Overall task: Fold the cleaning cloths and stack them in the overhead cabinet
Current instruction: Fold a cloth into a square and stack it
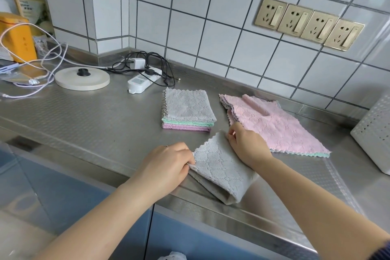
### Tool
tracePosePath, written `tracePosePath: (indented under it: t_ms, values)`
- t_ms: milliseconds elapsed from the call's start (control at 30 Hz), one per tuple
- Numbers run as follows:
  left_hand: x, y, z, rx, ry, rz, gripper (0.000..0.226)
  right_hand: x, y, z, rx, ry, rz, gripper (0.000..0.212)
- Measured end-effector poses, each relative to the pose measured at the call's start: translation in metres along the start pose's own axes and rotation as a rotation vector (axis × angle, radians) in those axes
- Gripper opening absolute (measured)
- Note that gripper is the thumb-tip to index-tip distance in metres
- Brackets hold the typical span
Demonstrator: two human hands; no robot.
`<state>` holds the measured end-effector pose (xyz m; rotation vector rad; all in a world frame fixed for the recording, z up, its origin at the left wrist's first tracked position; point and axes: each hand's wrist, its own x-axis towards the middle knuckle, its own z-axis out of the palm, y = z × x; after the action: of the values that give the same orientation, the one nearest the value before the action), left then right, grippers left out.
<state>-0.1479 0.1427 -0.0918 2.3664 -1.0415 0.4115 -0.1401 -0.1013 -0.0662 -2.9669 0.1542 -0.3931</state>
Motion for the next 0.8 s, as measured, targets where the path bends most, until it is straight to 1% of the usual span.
tracePosePath:
  t_ms: [100,200,267,300,333,400,433,500,567,600,700,800]
  values:
    - [0.001,0.000,0.000,0.028,-0.002,0.019,0.014,0.003,-0.004,0.001,-0.084,-0.041,-0.009,0.023]
    - [0.002,0.007,-0.002,0.101,0.007,0.072,0.021,0.005,-0.006,0.001,-0.089,-0.081,0.002,0.022]
    - [0.004,0.020,0.000,0.156,-0.030,0.158,0.035,0.005,-0.005,-0.003,-0.038,-0.116,0.030,0.023]
    - [0.005,0.029,0.002,0.154,-0.076,0.218,0.044,0.005,-0.004,-0.007,0.006,-0.125,0.054,0.023]
    - [0.008,0.039,0.004,0.102,-0.151,0.256,0.050,0.004,-0.003,-0.012,0.063,-0.127,0.083,0.023]
    - [0.013,0.055,0.011,-0.026,-0.301,0.245,0.058,-0.004,0.003,-0.021,0.168,-0.120,0.154,0.023]
    - [0.015,0.060,0.016,-0.047,-0.345,0.235,0.060,-0.010,0.009,-0.025,0.189,-0.117,0.192,0.024]
    - [0.018,0.066,0.024,-0.027,-0.362,0.227,0.063,-0.023,0.024,-0.032,0.209,-0.163,0.277,0.027]
    - [0.020,0.069,0.029,-0.002,-0.378,0.214,0.061,-0.037,0.037,-0.039,0.277,-0.288,0.356,0.031]
    - [0.020,0.068,0.030,0.020,-0.386,0.209,0.060,-0.042,0.039,-0.042,0.350,-0.335,0.390,0.033]
    - [0.021,0.071,0.031,0.057,-0.396,0.201,0.061,-0.048,0.047,-0.047,0.550,-0.322,0.450,0.036]
    - [0.021,0.073,0.031,0.053,-0.409,0.179,0.061,-0.047,0.047,-0.046,0.596,-0.364,0.450,0.027]
